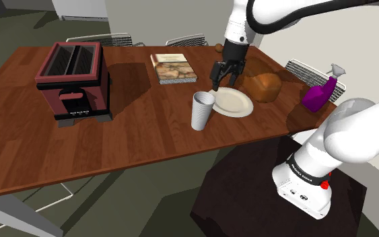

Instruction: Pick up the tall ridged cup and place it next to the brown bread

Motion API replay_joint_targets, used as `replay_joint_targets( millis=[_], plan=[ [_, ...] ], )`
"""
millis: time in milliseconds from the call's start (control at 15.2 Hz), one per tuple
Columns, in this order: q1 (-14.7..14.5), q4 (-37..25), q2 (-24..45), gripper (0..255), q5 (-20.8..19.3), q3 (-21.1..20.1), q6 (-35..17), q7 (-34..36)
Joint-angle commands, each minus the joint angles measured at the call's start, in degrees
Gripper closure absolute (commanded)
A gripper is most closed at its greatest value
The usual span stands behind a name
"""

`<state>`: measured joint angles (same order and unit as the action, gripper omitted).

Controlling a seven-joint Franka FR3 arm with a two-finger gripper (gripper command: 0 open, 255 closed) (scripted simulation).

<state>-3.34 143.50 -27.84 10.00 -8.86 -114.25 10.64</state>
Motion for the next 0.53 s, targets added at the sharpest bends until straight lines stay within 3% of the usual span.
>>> replay_joint_targets(
  millis=[0,462],
  plan=[
    [-0.35,-0.84,4.00,0,0.46,-1.52,-4.41,1.61],
    [-0.69,1.77,7.44,0,0.92,-2.57,-10.82,2.06]
  ],
)
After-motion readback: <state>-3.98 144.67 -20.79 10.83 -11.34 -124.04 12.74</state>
